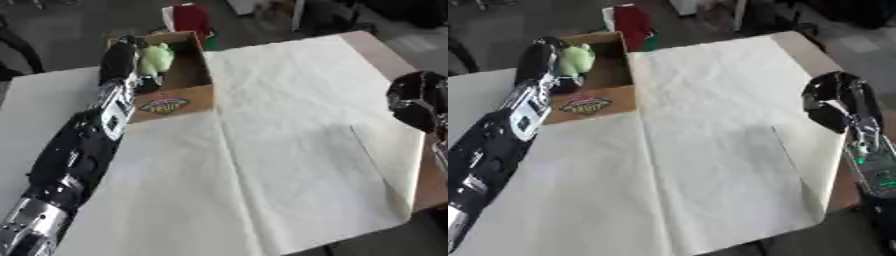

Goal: Pick up objects on the table and place them in the box.

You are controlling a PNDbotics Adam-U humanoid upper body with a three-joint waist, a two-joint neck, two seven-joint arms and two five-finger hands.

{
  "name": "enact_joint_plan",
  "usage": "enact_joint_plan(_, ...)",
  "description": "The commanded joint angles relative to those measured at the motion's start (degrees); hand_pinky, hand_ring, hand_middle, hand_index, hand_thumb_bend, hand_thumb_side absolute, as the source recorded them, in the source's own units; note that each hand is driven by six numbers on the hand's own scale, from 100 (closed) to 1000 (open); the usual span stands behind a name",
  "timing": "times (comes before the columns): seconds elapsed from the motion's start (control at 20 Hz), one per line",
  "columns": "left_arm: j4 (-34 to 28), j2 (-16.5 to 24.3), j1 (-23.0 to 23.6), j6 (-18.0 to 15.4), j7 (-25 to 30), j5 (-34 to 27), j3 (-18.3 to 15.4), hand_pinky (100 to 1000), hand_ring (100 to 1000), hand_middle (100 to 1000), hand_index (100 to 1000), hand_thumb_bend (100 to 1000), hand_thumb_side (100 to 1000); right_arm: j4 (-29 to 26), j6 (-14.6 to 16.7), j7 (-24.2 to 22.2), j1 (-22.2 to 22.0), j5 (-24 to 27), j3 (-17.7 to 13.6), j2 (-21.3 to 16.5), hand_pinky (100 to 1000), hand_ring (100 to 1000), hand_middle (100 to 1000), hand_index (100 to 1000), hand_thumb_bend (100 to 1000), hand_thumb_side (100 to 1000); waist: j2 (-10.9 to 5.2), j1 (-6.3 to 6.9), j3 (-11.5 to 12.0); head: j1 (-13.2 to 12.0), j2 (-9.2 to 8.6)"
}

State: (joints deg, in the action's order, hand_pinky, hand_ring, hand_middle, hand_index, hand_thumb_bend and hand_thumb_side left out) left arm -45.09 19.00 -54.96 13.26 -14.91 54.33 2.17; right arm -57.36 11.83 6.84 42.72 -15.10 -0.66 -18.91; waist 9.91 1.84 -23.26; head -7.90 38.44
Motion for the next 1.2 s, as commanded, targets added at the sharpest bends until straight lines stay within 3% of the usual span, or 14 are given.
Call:
enact_joint_plan(0.05, 1.98, 3.13, -1.39, 1.74, 1.47, 2.06, -0.72, 826, 844, 846, 855, 619, 460, -0.93, 0.16, 0.29, 0.46, -0.02, -0.35, -1.23, 626, 506, 447, 601, 100, 100, -1.11, -0.26, 0.10, -0.51, -0.20)
enact_joint_plan(0.25, 1.84, 3.39, -1.60, 2.48, 5.32, 4.58, -1.12, 851, 877, 891, 883, 652, 540, -1.15, 0.17, 0.43, 0.01, -0.02, -0.49, -1.11, 626, 506, 447, 600, 100, 101, -1.41, -0.39, 0.69, -0.49, 0.15)
enact_joint_plan(0.35, -0.34, 3.64, -1.48, 2.22, 5.84, 4.44, -1.51, 844, 857, 862, 852, 603, 527, -1.33, 0.19, 0.57, -0.26, 0.03, -0.63, -1.09, 626, 506, 447, 600, 100, 102, -1.50, -0.55, 1.35, -0.24, 0.33)
enact_joint_plan(0.4, -1.76, 3.88, -1.60, 2.03, 5.32, 3.82, -1.96, 823, 812, 790, 796, 495, 493, -1.42, 0.19, 0.67, -0.42, 0.09, -0.73, -1.11, 626, 506, 447, 600, 100, 103, -1.53, -0.66, 1.84, -0.02, 0.52)
enact_joint_plan(0.5, -4.91, 4.60, -1.65, 1.34, 3.64, 2.06, -2.59, 801, 777, 731, 732, 421, 442, -1.63, 0.18, 0.90, -0.74, 0.24, -0.93, -1.22, 626, 506, 447, 600, 100, 105, -1.54, -0.81, 2.84, 0.40, 1.01)
enact_joint_plan(0.75, -12.78, 6.47, -0.55, -2.33, -0.88, -2.73, -3.90, 755, 716, 644, 658, 310, 374, -2.25, 0.10, 1.76, -1.96, 0.70, -1.67, -1.97, 626, 506, 447, 600, 100, 110, -1.44, -1.15, 6.20, 1.62, 2.32)
enact_joint_plan(1.2, -26.98, 10.27, 10.86, -10.88, -4.47, -11.47, -4.42, 755, 706, 649, 665, 261, 363, -5.10, 0.19, 3.07, -3.87, 1.30, -2.78, -2.93, 627, 507, 449, 602, 100, 113, -0.96, -1.70, 12.57, 2.26, 2.74)
